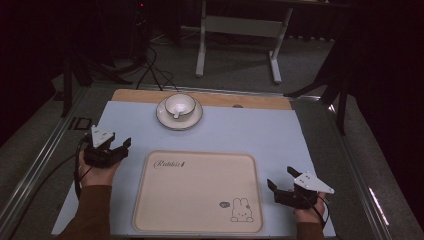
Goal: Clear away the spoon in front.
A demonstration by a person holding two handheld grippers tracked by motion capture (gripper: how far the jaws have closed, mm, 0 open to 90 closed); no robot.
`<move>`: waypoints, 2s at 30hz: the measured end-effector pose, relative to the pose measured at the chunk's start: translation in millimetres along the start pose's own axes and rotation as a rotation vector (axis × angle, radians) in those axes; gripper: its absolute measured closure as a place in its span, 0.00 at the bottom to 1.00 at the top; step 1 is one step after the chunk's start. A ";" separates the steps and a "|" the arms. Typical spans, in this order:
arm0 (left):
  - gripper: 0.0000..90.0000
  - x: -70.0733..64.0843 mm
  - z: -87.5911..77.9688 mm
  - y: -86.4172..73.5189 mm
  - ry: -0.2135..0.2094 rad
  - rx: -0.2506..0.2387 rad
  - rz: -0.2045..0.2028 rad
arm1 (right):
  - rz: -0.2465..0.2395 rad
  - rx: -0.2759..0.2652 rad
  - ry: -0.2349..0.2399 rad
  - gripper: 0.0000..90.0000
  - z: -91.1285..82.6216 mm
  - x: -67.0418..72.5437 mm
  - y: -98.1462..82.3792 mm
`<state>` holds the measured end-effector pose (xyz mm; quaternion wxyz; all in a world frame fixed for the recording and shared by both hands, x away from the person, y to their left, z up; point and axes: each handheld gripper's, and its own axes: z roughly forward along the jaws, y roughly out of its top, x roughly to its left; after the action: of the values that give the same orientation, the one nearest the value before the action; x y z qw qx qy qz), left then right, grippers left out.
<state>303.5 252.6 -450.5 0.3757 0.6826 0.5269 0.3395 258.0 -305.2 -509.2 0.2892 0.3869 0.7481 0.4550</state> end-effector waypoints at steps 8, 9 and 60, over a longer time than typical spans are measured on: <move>0.47 -2.3 8.6 24.2 -0.016 -0.025 -0.001 | 0.004 -0.002 0.000 0.15 -0.3 -1.3 -0.6; 0.47 -3.3 10.0 26.9 -0.019 -0.025 0.003 | 0.003 -0.001 0.000 0.15 -0.1 -1.1 -0.6; 0.47 -44.3 80.2 71.7 -0.178 -0.028 -0.011 | 0.008 -0.015 -0.035 0.15 -3.8 -6.9 -0.3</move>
<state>396.2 185.4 -430.2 0.4325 0.7018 0.4905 0.2828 258.6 -312.9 -507.3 0.3033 0.3957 0.7379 0.4549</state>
